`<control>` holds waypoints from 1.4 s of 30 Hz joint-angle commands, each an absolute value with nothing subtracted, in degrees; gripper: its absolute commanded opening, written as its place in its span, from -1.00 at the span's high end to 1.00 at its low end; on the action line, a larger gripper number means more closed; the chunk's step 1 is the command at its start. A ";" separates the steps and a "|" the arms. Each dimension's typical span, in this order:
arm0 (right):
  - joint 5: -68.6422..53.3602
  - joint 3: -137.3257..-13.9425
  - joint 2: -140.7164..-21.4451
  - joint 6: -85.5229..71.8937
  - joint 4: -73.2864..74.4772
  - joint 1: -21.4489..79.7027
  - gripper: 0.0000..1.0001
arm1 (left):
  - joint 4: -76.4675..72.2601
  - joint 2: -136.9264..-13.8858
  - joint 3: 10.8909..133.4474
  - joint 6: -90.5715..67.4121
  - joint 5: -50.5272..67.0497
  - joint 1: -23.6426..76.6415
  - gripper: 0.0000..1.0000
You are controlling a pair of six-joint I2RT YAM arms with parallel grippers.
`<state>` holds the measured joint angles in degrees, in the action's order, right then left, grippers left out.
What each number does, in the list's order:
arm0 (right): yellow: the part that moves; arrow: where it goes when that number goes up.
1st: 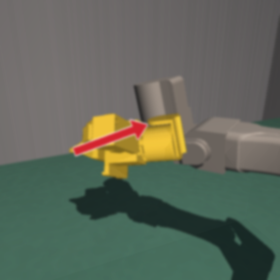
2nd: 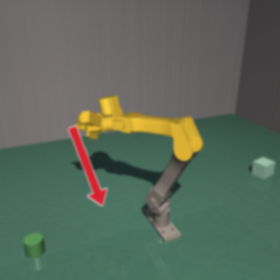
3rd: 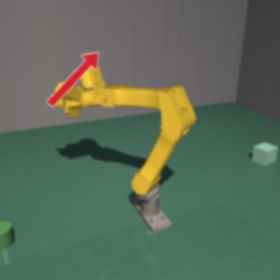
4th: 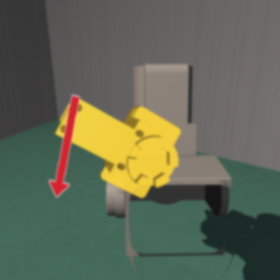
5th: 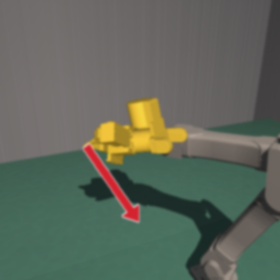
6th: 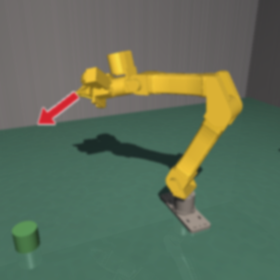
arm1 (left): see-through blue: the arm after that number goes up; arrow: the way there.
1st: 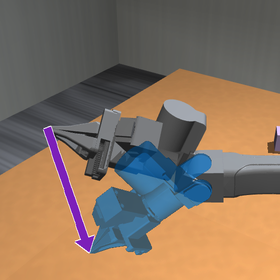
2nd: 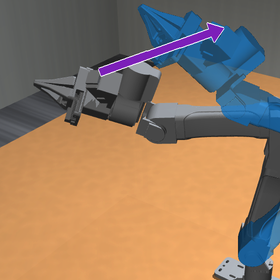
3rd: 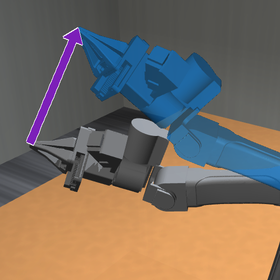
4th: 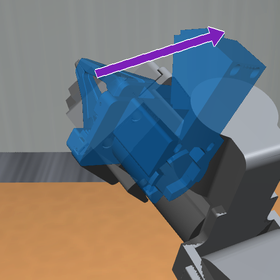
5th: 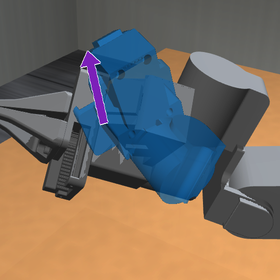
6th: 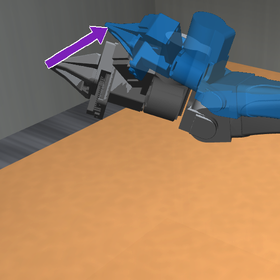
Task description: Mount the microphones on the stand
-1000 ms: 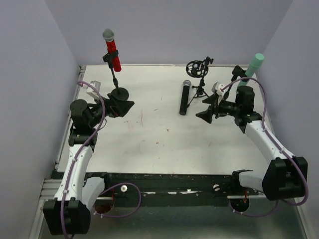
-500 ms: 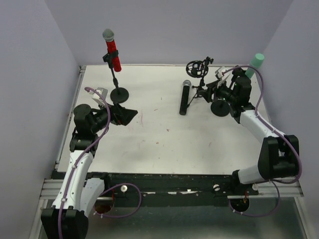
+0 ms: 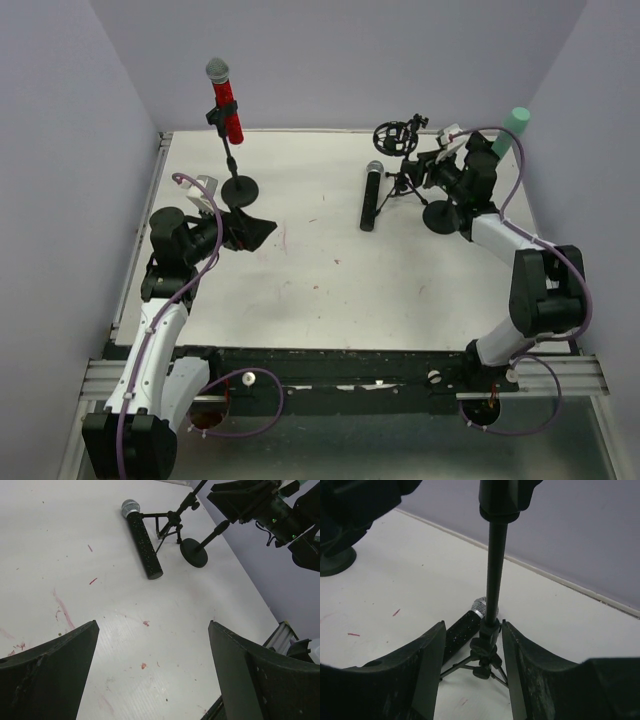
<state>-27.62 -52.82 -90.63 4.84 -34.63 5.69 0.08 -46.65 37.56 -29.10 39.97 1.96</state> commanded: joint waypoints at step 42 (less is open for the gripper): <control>-44.37 -46.42 -78.60 -4.31 -34.11 7.65 0.97 | 0.79 -47.02 37.44 -28.30 41.31 2.02 -0.97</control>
<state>-36.05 -49.56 -85.80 -3.42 -37.58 7.44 0.56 -47.68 37.56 -28.88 39.99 1.96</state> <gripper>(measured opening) 0.180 0.985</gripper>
